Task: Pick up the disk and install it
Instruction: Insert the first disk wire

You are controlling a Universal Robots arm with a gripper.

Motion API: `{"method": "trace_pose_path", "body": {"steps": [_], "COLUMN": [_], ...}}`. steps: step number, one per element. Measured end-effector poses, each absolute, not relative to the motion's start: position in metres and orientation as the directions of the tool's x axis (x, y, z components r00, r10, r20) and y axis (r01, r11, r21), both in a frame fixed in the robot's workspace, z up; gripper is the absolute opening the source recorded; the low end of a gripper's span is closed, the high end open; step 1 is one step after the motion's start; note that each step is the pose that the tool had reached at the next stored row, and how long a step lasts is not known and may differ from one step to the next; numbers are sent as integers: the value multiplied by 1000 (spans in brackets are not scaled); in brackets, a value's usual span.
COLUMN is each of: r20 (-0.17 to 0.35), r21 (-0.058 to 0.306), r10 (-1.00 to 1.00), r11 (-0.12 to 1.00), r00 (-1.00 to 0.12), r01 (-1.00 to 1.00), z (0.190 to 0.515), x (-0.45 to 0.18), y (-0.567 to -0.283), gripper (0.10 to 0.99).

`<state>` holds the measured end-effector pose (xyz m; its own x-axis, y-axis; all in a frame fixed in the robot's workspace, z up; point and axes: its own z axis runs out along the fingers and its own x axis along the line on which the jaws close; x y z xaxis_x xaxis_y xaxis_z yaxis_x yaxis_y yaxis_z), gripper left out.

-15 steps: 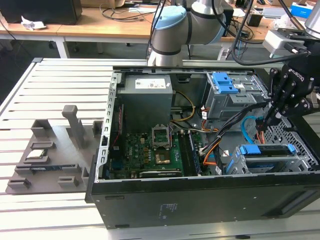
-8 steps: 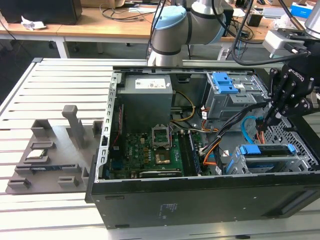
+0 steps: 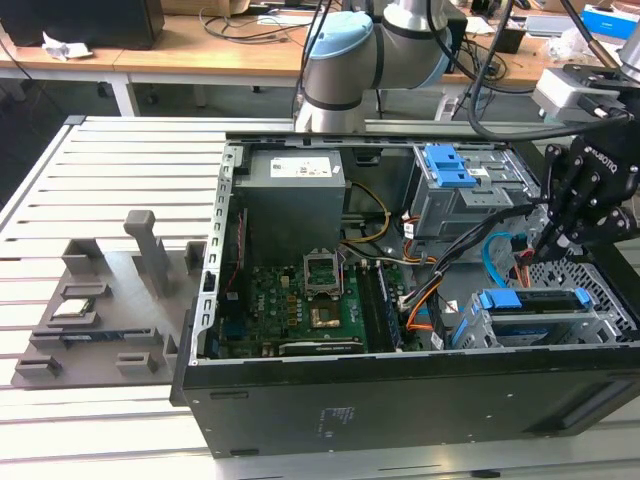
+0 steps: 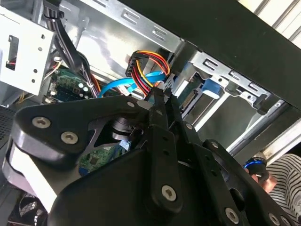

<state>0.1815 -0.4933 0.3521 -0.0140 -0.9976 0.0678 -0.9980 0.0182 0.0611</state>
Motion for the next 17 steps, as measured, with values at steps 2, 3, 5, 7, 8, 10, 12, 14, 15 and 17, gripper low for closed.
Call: {"method": "trace_pose_path", "body": {"steps": [2, 3, 5, 7, 8, 10, 12, 14, 15, 17], "r20": [68, 68, 68, 68, 68, 68, 68, 68, 68, 68], "r21": [61, 61, 61, 61, 61, 61, 61, 61, 61, 61], "r10": [-998, -998, -998, -998, -998, -998, -998, -998, -998, -998], "r11": [18, 18, 18, 18, 18, 18, 18, 18, 18, 18], "r00": [-14, -14, -14, -14, -14, -14, -14, -14, -14, -14], "r01": [-998, -998, -998, -998, -998, -998, -998, -998, -998, -998], "z": [352, 352, 352, 352, 352, 352, 352, 351, 351, 351], "x": [181, 181, 181, 181, 181, 181, 181, 181, 181, 181], "y": [-499, -500, -504, -506, -507, -510, -513, -515, -517, -518], "gripper": [180, 180, 180, 180, 180, 180, 180, 180, 180, 180]}}
